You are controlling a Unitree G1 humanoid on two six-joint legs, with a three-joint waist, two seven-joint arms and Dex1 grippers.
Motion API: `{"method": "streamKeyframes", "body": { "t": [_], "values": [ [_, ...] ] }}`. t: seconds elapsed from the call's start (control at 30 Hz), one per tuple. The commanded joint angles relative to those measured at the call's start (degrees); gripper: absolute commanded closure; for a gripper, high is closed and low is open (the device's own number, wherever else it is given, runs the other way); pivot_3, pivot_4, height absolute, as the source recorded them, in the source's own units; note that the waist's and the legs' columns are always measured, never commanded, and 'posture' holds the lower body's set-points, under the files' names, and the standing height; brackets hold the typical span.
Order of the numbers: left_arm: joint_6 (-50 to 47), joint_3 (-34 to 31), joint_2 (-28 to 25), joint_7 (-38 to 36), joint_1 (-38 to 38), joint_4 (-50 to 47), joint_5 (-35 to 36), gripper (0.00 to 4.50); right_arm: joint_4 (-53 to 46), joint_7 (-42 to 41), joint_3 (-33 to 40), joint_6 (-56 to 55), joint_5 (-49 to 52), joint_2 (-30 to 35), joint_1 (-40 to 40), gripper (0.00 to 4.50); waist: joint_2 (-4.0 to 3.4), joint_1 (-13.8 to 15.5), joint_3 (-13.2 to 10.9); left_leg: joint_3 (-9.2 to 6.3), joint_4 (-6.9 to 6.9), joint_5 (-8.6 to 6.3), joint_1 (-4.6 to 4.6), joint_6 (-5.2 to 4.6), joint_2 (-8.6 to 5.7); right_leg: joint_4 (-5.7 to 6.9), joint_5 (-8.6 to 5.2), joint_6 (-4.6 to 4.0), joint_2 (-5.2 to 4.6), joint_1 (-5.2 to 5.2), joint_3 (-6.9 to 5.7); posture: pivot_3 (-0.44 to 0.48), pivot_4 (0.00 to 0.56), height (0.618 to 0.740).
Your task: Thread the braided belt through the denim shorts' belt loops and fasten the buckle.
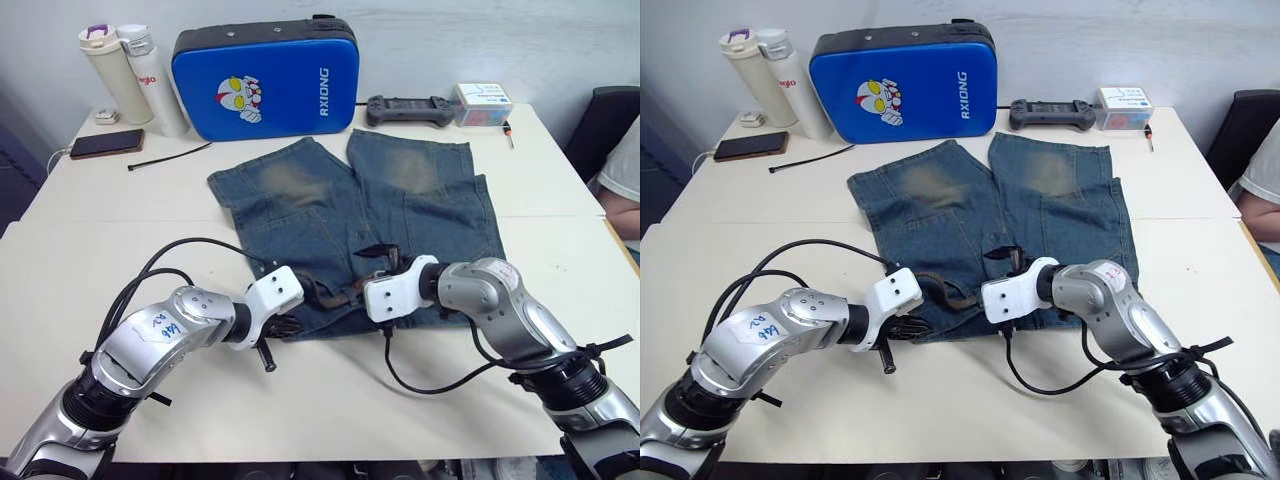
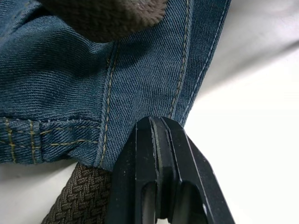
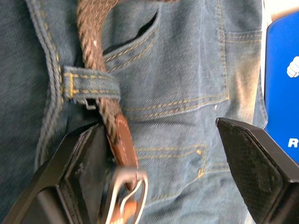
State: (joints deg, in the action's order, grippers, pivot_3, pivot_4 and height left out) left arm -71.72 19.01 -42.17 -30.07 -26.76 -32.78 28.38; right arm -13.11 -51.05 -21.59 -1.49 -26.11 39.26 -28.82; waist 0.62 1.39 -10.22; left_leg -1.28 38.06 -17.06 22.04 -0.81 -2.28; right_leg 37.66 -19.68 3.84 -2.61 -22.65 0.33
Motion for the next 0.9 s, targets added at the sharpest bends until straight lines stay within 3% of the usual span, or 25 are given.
{"method": "streamKeyframes", "body": {
  "t": [0.03,0.27,0.3,0.4,0.57,0.9],
  "values": [
    [-1.43,1.47,0.51,0.35,0.89,0.75,-0.83,4.50,-0.11,1.62,0.56,-0.60,-1.41,-1.17,-1.94,0.57,0.00,-0.04,0.00,0.00,0.00,0.00,0.00,0.00,-0.01,0.00,0.00,0.00,0.00,0.00,0.01,0.000,0.150,0.740],
    [-1.94,1.31,1.02,0.41,1.00,0.59,-1.16,4.50,0.09,1.54,0.52,-0.48,-1.96,-1.20,-2.08,0.57,0.00,-0.03,0.00,0.00,0.00,0.00,0.00,0.00,-0.01,0.00,0.00,0.00,0.00,0.00,0.00,0.000,0.150,0.740],
    [-1.94,1.33,1.10,0.41,0.96,0.67,-1.22,4.50,0.23,1.45,0.55,-0.44,-1.90,-1.31,-2.34,0.79,0.00,-0.03,0.00,0.00,0.00,0.00,0.00,0.00,-0.01,0.00,0.00,0.00,0.00,0.00,0.00,0.000,0.150,0.740],
    [-2.02,1.45,1.37,0.49,0.94,0.69,-1.36,4.50,0.62,1.12,0.45,-0.65,-1.72,-1.42,-2.78,1.84,0.00,-0.04,0.00,0.00,0.00,0.00,0.00,0.00,-0.01,0.00,0.00,0.00,0.00,0.00,0.00,0.000,0.150,0.740],
    [-2.02,1.54,1.51,0.52,0.92,0.75,-1.58,4.50,1.13,0.56,0.17,-1.29,-1.36,-1.40,-3.25,4.34,0.00,-0.05,0.00,0.00,0.00,0.00,0.00,0.00,0.00,0.00,0.00,0.00,0.00,0.00,0.00,0.000,0.150,0.740],
    [-2.50,1.63,1.86,0.71,1.07,0.57,-1.70,4.50,2.09,0.74,1.32,-5.17,-1.30,-0.20,-6.53,4.48,0.00,-0.09,0.00,0.00,0.00,0.00,0.00,0.00,-0.01,0.01,0.00,0.00,0.00,-0.01,0.00,0.000,0.150,0.740]
  ]
}}
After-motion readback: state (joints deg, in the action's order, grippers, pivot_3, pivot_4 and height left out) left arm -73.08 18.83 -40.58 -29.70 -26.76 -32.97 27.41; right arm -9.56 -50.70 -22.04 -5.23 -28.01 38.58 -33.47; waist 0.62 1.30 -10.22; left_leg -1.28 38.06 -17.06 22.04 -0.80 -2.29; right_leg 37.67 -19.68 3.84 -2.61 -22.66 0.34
